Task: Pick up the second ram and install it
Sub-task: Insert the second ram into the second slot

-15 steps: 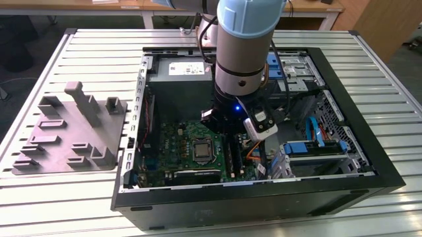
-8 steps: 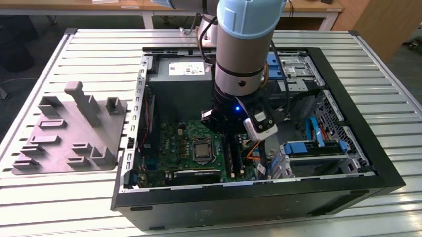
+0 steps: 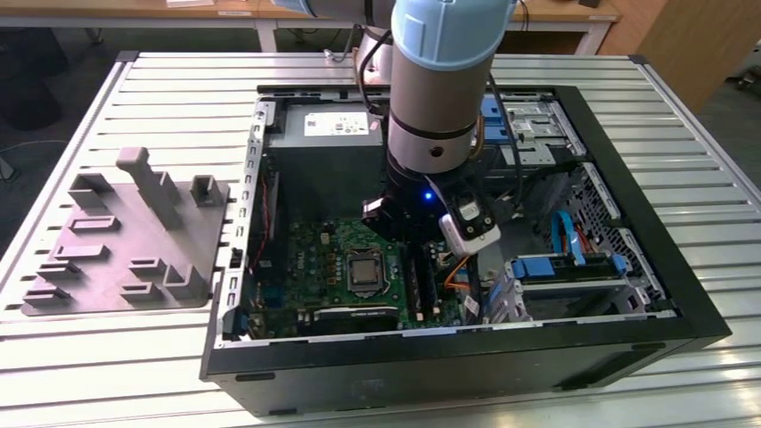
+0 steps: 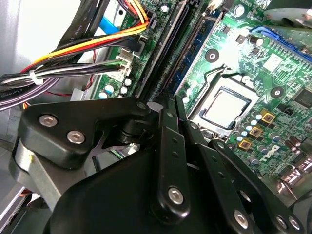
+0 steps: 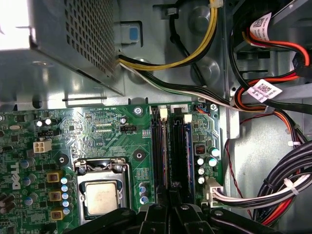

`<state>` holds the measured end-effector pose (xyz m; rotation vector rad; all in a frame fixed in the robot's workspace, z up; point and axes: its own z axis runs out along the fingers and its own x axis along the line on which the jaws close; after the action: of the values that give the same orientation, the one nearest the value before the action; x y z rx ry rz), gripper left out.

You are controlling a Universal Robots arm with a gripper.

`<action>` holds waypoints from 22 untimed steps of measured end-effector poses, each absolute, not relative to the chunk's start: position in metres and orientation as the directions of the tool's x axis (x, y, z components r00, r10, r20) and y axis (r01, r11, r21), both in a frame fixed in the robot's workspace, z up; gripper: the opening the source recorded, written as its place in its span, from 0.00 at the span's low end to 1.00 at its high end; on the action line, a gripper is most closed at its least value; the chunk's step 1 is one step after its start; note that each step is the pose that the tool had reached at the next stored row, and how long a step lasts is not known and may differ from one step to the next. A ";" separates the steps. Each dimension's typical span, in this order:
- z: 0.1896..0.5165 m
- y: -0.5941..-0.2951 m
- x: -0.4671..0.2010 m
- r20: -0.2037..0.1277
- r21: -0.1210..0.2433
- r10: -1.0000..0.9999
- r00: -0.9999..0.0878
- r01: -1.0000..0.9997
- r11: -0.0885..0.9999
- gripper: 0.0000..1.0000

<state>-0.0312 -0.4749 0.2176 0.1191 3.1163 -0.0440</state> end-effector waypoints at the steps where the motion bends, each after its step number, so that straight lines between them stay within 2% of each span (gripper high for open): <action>1: 0.218 -0.475 -0.031 -0.024 -0.026 0.076 -0.997 0.077 0.997 0.13; 22: 0.220 -0.475 -0.031 -0.028 -0.012 0.076 -0.997 0.077 0.997 0.13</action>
<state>-0.0313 -0.4751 0.2196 0.1193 3.1116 -0.0205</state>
